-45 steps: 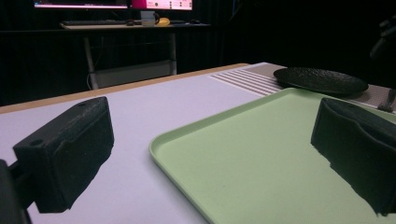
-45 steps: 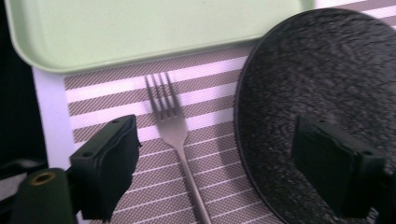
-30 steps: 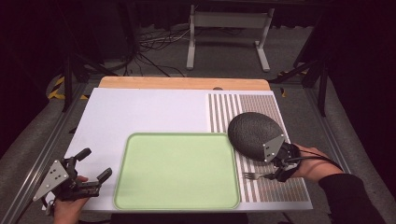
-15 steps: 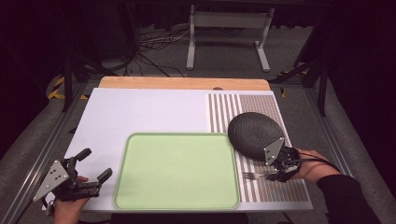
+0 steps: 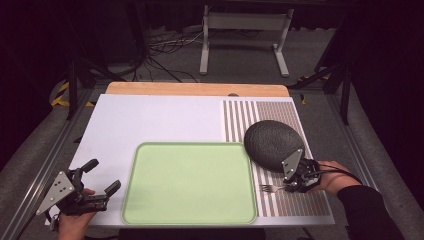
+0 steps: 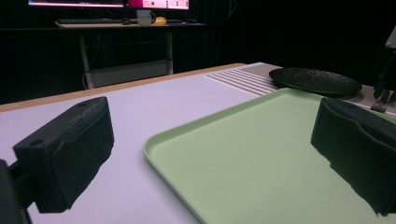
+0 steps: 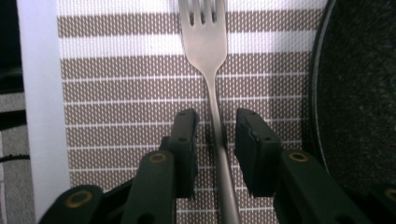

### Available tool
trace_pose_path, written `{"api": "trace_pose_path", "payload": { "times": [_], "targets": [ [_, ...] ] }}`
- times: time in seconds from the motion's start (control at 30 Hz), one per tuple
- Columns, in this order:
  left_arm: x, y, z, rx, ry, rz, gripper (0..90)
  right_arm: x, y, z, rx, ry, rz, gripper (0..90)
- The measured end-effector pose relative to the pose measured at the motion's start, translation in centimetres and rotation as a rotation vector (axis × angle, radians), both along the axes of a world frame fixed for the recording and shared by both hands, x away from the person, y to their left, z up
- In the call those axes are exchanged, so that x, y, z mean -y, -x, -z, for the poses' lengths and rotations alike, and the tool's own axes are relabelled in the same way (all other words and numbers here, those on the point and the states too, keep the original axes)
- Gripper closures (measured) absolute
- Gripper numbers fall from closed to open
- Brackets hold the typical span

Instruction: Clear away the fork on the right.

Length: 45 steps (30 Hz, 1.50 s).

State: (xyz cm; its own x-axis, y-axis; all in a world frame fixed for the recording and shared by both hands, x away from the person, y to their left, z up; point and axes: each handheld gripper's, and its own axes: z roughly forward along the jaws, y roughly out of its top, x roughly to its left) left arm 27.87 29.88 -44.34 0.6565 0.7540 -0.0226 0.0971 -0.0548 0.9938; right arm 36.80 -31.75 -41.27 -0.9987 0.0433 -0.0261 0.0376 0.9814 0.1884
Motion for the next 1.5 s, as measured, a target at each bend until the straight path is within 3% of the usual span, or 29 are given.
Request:
{"api": "trace_pose_path", "payload": {
  "times": [0.17, 0.4, 0.9, 1.5],
  "targets": [
    [0.0, 0.0, 0.0, 0.000, 0.002, 0.001, 0.0, 0.1, 0.0, 0.1, 0.004, 0.012, -0.003, 80.2],
    [0.0, 0.0, 0.0, 0.000, 0.003, 0.002, 0.0, 0.1, 0.0, 0.2, 0.011, 0.014, -0.024, 84.1],
    [0.0, 0.0, 0.0, -0.003, 0.007, 0.001, 0.0, -0.3, -0.1, -0.1, 0.016, 0.034, -0.059, 85.0],
    [0.0, 0.0, 0.0, -0.001, 0.011, 0.003, 0.0, -1.5, 0.5, -4.4, 0.081, -0.030, -0.054, 85.1]
  ]
}}
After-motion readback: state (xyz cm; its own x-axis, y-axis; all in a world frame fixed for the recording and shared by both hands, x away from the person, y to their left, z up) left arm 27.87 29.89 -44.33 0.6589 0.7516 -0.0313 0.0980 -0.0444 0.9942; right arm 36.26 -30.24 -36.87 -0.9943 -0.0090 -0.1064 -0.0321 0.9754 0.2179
